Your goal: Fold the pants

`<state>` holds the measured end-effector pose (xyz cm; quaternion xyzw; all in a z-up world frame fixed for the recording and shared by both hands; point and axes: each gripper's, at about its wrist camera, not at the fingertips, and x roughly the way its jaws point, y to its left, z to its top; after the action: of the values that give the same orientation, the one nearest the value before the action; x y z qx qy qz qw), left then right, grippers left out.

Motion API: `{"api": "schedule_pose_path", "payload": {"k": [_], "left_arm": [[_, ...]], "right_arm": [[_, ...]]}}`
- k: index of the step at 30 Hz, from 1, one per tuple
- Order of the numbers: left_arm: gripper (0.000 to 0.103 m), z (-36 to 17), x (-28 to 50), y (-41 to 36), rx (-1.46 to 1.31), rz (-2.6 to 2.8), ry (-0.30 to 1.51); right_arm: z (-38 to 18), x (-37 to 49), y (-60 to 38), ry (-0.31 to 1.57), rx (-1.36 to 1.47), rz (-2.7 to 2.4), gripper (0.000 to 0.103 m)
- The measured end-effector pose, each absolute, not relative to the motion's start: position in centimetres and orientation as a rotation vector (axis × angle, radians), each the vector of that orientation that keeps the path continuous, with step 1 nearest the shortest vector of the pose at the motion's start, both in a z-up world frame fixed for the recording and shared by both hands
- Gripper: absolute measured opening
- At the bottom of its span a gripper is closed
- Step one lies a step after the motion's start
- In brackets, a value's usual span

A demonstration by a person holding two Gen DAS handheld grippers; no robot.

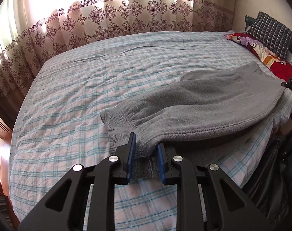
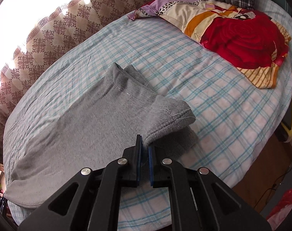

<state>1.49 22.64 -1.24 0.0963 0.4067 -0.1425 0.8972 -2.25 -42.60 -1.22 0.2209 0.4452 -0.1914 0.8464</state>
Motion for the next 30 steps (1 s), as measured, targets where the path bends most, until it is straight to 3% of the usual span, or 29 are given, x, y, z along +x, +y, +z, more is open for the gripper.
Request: {"api": "schedule_pose_path", "payload": {"k": [15,18,20,21,30], "left_arm": [[0.024,-4.5,-0.2,22.9,0.186,-0.269,0.918],[0.030,-4.3,-0.7,23.4,0.170,-0.279,0.920],[0.040,-4.0,-1.1,24.0,0.163,-0.274,0.917],[0.041,-3.9,-1.3,24.4,0.169,-0.256,0.917],[0.041,0.7,-1.2,26.3,0.032,-0.199,0.816]], "right_arm": [[-4.4,-2.2,-43.0,1.038,0.438,-0.418,0.010],[-4.3,-2.3,-43.1,1.048,0.432,-0.433,0.021],[-4.1,-2.6,-43.5,1.042,0.432,-0.464,0.043],[-4.0,-2.7,-43.8,1.041,0.433,-0.485,0.047],[-1.9,-4.1,-45.1,0.975,0.414,-0.592,0.049]]}}
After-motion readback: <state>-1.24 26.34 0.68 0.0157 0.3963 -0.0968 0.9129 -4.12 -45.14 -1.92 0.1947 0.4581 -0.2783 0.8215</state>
